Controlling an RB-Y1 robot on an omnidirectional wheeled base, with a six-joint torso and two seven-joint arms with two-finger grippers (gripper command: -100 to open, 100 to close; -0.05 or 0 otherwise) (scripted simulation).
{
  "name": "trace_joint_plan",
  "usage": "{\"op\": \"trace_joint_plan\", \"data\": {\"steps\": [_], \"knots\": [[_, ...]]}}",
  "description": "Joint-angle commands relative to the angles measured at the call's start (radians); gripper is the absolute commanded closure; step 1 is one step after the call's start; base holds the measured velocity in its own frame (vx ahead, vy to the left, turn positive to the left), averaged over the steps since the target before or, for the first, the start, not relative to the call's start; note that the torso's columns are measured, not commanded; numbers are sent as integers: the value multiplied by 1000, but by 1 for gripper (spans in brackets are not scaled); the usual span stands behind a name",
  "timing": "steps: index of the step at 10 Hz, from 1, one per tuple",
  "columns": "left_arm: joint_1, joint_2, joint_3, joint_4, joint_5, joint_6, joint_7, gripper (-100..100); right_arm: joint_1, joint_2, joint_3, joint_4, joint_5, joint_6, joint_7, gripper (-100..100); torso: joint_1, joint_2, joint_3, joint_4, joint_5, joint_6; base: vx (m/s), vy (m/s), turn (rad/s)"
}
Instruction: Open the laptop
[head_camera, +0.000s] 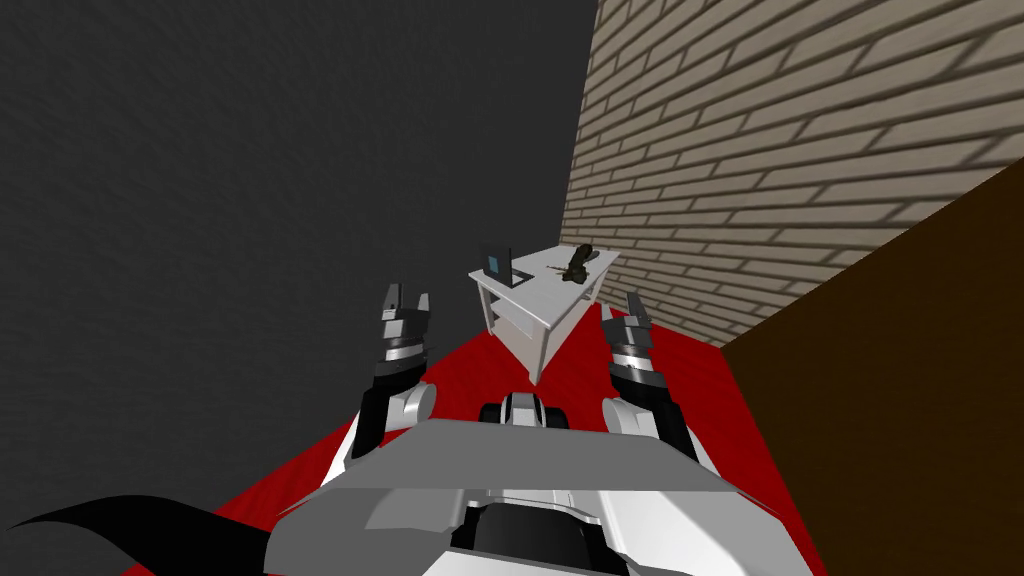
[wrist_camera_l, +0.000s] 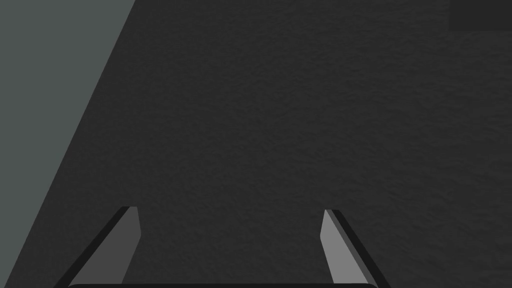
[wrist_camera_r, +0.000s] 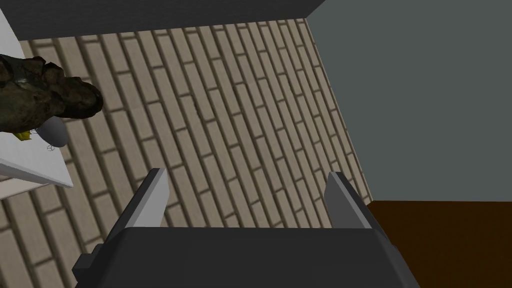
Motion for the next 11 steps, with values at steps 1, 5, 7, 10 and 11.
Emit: {"op": "trace_joint_plan", "data": {"steps": [1, 5, 7, 10, 11], "knots": [[0, 62, 52, 16, 22, 38, 11, -100, 0, 0, 0, 0, 0, 0, 0, 0, 0, 2, -5, 3, 0, 0, 22, -116, -50], [-4, 155, 175, 51, 78, 136, 35, -100, 0, 0, 0, 0, 0, 0, 0, 0, 1, 3, -6, 4, 0, 0, 34, -174, -74], [-5, 178, 225, 61, 95, 166, 42, -100, 0, 0, 0, 0, 0, 0, 0, 0, 6, 4, -5, 4, 2, 0, 15, -113, -38], [-7, 224, 301, 83, 132, 230, 57, -100, 0, 0, 0, 0, 0, 0, 0, 0, 2, 4, -5, 4, 1, 0, 18, -134, -67], [-7, 224, 317, 83, 132, 231, 57, -100, 0, 0, 0, 0, 0, 0, 0, 0, 2, 2, -6, 4, 1, 0, 33, -104, -30]]}}
